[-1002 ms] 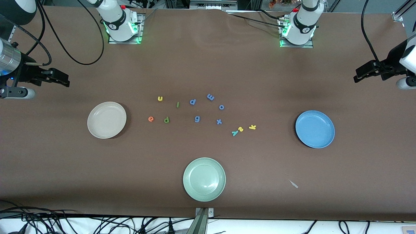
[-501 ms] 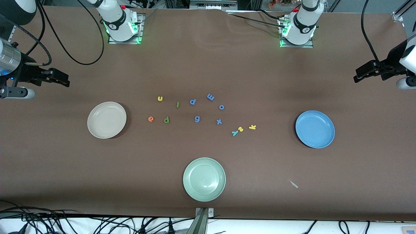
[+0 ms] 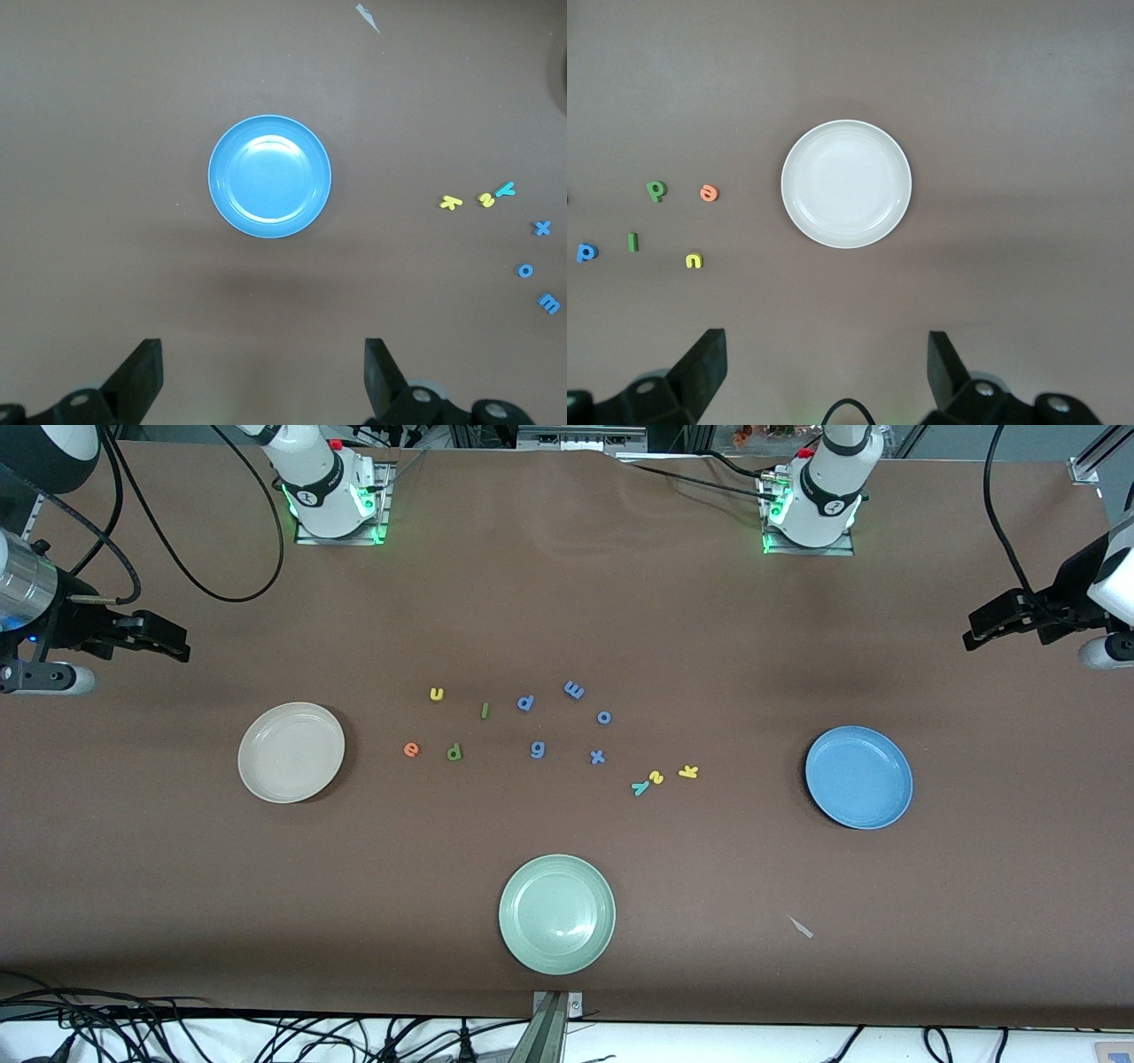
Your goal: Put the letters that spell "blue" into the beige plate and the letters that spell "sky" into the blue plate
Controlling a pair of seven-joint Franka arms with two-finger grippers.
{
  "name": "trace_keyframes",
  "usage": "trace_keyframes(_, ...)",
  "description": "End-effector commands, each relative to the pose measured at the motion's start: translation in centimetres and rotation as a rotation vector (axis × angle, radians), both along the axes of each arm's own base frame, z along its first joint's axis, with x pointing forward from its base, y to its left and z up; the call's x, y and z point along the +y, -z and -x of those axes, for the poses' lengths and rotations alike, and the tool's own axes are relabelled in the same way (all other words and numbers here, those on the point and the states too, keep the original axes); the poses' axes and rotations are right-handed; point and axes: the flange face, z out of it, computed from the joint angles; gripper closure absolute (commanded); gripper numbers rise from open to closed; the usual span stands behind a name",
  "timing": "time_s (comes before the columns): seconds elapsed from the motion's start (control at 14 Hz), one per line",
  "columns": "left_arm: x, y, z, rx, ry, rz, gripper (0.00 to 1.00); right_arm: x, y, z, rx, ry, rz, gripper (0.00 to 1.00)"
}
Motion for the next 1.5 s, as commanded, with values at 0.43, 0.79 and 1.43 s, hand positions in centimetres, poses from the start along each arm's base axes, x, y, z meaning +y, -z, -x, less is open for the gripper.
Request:
trace_keyframes(0.43, -3.6, 2.2, -1.5, 0.008, 0.070, -0.023, 0.00, 0.2, -0.6, -0.3, -0.008, -0.011, -0.023, 0.00)
trace_keyframes(0.79, -4.3, 4.3, -3.4, 0.038, 0.093, -0.019, 0.00, 1.7, 0.3, -1.0, -0.015, -0.035, -0.025, 0.00)
trace_keyframes(1.43, -9.6, 11.4, -7.1, 0.058, 0.180, -0.047, 0.00, 7.4, 6.8, -2.9, 0.075, -0.124, -0.020, 0.00)
